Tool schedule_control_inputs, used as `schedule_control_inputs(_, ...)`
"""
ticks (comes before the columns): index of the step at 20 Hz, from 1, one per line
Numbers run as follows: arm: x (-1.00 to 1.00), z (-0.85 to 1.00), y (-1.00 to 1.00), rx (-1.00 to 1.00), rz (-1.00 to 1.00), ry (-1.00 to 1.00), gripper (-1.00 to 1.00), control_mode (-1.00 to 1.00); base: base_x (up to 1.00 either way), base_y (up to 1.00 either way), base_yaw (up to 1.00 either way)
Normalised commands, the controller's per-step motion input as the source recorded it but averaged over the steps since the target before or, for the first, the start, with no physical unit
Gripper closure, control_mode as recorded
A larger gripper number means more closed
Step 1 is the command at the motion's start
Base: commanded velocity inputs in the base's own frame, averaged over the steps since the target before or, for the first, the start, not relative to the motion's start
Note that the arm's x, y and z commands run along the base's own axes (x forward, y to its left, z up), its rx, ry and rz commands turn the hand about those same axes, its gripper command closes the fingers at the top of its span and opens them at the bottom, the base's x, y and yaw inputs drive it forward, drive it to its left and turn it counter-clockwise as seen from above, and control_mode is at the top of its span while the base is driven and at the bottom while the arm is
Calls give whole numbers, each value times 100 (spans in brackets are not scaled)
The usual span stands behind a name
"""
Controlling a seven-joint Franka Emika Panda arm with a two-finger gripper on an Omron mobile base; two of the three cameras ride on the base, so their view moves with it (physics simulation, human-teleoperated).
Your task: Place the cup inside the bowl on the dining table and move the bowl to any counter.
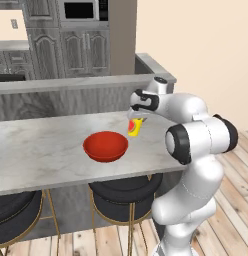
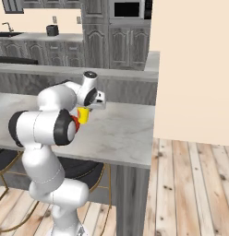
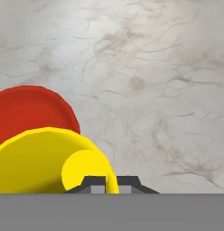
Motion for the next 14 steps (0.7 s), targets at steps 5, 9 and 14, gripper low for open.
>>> schedule_control_inputs(5, -21, 41, 1, -7, 4, 0, 100, -100, 0, 0, 0)
schedule_control_inputs(9, -10, 38, 8, -9, 0, 0, 100, -100, 0, 0, 0)
schedule_control_inputs(14, -4, 22, 19, -7, 0, 0, 100, -100, 0, 0, 0)
